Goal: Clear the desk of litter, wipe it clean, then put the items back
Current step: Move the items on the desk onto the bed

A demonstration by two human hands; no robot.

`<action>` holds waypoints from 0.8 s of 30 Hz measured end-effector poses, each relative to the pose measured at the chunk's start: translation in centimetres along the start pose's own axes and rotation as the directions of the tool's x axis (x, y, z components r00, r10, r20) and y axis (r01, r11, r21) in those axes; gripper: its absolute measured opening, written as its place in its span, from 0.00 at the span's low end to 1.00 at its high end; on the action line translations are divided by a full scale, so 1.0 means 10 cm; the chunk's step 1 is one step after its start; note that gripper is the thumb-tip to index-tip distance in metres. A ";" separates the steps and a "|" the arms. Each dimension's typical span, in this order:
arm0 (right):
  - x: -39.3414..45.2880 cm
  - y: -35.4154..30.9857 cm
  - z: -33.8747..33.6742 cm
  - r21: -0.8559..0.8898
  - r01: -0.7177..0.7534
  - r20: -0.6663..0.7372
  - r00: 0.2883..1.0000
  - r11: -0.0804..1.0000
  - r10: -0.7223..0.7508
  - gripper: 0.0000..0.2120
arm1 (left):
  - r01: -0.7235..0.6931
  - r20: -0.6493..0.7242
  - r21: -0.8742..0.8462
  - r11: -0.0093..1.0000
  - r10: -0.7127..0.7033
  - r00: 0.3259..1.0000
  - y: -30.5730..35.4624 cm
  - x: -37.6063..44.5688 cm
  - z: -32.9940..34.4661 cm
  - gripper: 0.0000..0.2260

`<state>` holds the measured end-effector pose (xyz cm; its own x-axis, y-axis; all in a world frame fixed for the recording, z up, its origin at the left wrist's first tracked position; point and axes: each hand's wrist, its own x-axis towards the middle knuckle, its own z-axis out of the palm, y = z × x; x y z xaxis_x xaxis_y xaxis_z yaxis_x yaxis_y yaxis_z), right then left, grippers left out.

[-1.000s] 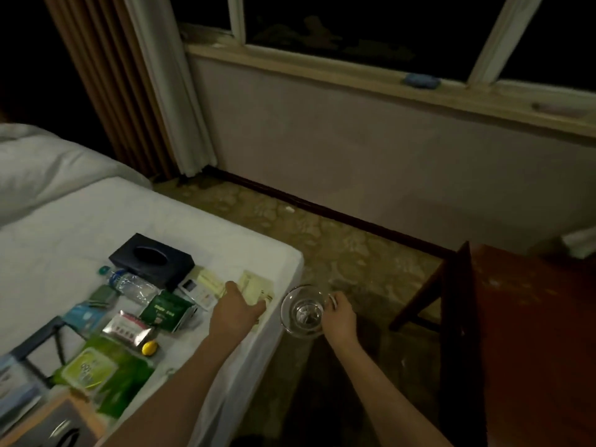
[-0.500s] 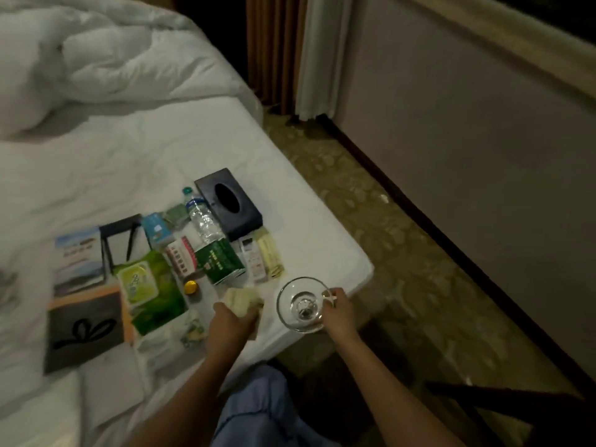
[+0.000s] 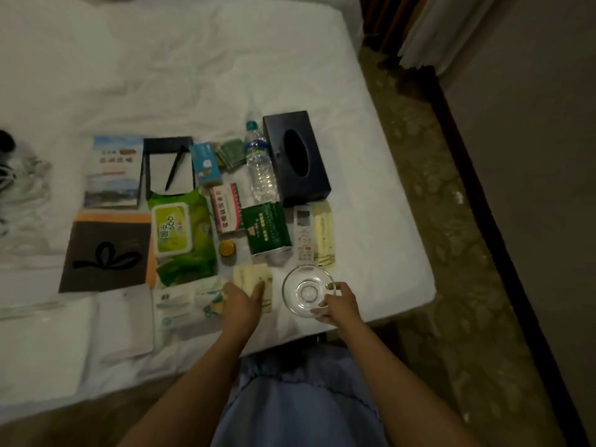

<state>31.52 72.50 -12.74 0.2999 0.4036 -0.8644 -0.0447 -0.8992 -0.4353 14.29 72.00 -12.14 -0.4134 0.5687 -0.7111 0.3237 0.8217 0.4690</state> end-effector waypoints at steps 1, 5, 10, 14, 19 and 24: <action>0.10 0.00 0.05 -0.039 -0.005 0.005 1.000 0.999 0.006 0.14 | 0.024 0.003 0.000 1.000 -0.024 1.000 -0.02 0.09 0.05 0.25; 0.46 0.04 0.25 -0.153 -0.010 0.027 1.000 0.988 0.014 0.13 | 0.095 0.013 0.054 0.994 -0.096 0.995 -0.10 0.38 0.20 0.22; 0.74 0.09 0.41 -0.200 -0.017 0.074 0.997 0.980 0.033 0.11 | 0.124 0.030 0.124 0.985 -0.128 0.991 -0.17 0.60 0.30 0.15; 0.84 0.13 0.43 -0.261 -0.017 0.083 0.996 0.965 0.040 0.11 | 0.055 0.115 0.330 0.942 -0.098 0.989 -0.32 0.71 0.30 0.18; 0.71 0.07 0.37 -0.507 0.079 0.125 0.992 0.858 -0.018 0.21 | -0.007 0.140 0.314 0.949 -0.039 0.989 -0.27 0.62 0.19 0.23; 0.34 -0.18 0.18 -0.730 0.312 0.204 0.949 0.608 -0.242 0.19 | -0.102 0.134 0.293 0.950 0.065 0.989 -0.02 0.40 -0.05 0.20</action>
<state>30.94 75.76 -15.37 0.1012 0.6353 -0.7656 0.7620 -0.5442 -0.3509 12.16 74.14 -14.76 -0.2737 0.6112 -0.7426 0.5997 0.7121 0.3650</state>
